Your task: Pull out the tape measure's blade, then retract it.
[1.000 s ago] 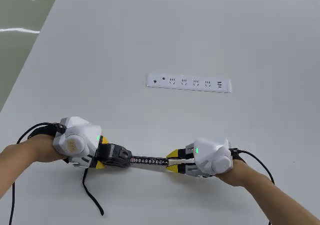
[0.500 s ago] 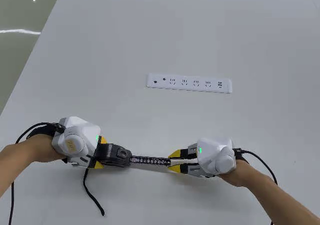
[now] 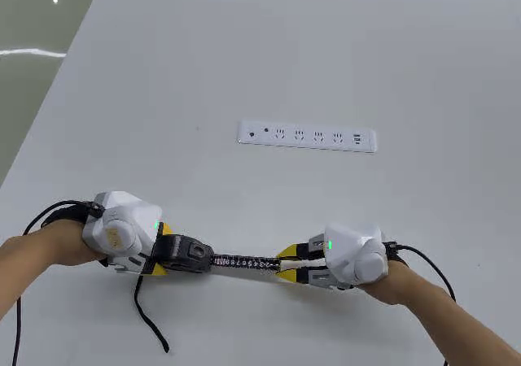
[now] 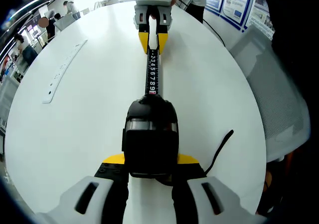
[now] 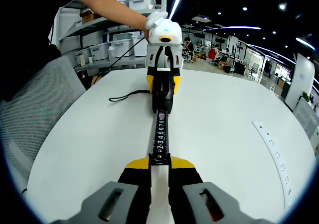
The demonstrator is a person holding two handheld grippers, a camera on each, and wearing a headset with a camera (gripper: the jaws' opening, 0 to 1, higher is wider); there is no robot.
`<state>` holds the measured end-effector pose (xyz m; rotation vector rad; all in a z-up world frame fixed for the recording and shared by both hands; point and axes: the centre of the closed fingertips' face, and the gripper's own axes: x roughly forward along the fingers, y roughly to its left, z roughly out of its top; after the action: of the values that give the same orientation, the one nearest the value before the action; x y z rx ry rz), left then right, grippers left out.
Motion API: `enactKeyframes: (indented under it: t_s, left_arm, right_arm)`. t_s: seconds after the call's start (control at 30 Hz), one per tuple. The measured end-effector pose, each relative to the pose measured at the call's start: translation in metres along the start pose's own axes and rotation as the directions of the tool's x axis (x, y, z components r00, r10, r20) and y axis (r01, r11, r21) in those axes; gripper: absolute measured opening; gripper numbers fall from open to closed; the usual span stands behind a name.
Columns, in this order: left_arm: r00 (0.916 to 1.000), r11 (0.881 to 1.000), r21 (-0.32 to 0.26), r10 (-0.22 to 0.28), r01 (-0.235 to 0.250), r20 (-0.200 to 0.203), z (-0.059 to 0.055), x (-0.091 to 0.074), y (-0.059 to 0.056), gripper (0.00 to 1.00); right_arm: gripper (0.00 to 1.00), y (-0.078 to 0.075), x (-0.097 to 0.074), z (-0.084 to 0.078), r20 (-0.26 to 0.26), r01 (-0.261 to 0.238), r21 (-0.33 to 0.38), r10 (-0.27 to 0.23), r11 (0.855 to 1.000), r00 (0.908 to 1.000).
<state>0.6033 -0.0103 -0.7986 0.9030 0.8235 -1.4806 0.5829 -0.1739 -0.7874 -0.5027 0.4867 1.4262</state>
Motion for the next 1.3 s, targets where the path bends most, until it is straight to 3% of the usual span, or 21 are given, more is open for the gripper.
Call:
enactKeyframes:
  t_s: [1.3]
  left_arm:
    - [0.9999,1.000,-0.007,-0.006,0.007,0.010,0.004,0.001,0.000,0.29]
  right_arm:
    - [0.10,0.002,-0.011,-0.008,-0.011,-0.003,0.006,0.003,1.000,0.9999]
